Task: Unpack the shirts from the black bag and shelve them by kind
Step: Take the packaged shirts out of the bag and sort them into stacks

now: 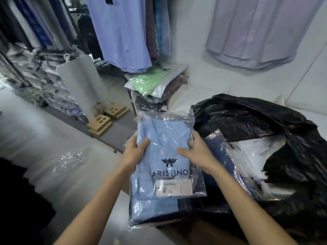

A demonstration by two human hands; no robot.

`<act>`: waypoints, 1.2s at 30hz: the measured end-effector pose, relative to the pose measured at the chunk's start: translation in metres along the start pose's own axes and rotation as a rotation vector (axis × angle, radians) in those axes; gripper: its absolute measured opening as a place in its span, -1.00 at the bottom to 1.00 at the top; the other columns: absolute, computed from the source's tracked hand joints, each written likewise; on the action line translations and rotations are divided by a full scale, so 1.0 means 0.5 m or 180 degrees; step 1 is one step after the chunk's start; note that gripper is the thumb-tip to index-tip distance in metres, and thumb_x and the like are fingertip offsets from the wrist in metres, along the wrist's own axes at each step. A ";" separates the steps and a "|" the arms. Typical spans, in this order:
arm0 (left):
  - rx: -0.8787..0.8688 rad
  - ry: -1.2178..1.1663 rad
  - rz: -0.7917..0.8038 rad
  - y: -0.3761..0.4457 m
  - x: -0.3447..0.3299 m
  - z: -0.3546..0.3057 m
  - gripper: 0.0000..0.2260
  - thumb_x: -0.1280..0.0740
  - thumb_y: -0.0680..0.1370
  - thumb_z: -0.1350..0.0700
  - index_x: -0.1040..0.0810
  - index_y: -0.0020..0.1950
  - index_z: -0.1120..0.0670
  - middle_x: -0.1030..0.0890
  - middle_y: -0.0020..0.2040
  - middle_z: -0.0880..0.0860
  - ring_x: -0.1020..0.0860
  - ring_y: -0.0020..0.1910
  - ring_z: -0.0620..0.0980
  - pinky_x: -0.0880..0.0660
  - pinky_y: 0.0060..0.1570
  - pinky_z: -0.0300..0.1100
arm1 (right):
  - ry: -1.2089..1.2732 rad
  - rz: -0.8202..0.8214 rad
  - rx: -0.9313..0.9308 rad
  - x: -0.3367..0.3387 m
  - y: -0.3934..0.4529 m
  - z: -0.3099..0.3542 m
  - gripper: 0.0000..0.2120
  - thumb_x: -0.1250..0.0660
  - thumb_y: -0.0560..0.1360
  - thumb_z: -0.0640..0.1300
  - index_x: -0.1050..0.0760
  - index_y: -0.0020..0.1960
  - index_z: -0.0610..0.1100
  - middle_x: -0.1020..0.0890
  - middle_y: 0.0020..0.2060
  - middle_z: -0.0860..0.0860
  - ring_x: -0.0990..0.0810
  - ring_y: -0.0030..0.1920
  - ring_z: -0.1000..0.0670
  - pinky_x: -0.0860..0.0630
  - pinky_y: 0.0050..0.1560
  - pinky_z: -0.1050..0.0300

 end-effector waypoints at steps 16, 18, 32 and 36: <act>-0.0339 0.2425 -0.0251 0.035 -0.006 0.157 -0.47 -0.40 0.57 0.06 -0.37 0.53 0.00 -0.40 0.39 0.21 -0.39 0.37 0.27 -0.32 0.40 0.10 | -0.2578 -0.0243 0.0410 -0.151 0.001 -0.131 -0.48 -0.38 0.59 -0.11 -0.34 0.50 -0.13 -0.48 0.19 -0.18 -0.51 0.21 -0.22 -0.47 0.23 -0.09; -0.1062 0.1945 0.0010 0.033 -0.058 0.091 -0.63 -0.39 0.58 0.16 -0.52 0.39 0.04 -0.50 0.30 0.09 -0.46 0.33 0.10 -0.38 0.37 -0.04 | -0.2343 -0.0639 0.0732 -0.108 -0.007 -0.093 -0.58 -0.39 0.57 -0.15 -0.45 0.40 -0.17 -0.51 0.16 -0.15 -0.55 0.16 -0.19 -0.50 0.18 -0.05; -0.2129 0.1667 0.2447 0.037 -0.414 -0.138 -0.65 -0.46 0.51 -0.11 -0.40 -0.22 0.07 -0.36 -0.30 -0.09 -0.33 -0.31 -0.12 -0.30 -0.24 -0.10 | -0.0481 -0.1578 0.0044 0.319 -0.172 -0.129 -0.57 -0.60 0.39 0.10 -0.56 0.20 0.20 -0.66 0.13 0.11 -0.66 -0.03 0.14 -0.61 0.11 0.13; -0.2525 0.1619 0.2601 0.006 -0.457 -0.250 -0.68 -0.45 0.59 0.12 -0.38 -0.24 -0.13 -0.42 -0.34 -0.24 -0.37 -0.32 -0.27 -0.29 -0.25 -0.38 | 0.0019 -0.1136 0.0076 0.334 -0.226 -0.116 -0.61 -0.61 0.39 -0.11 -0.64 0.19 -0.04 -0.75 -0.02 -0.03 -0.66 -0.09 0.11 -0.59 0.01 0.20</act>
Point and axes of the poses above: each hand's wrist, its own y-axis towards the middle knuckle, its own x-axis out of the back of the hand, z = x × y, the point moved 5 cm from there along y, towards the middle knuckle
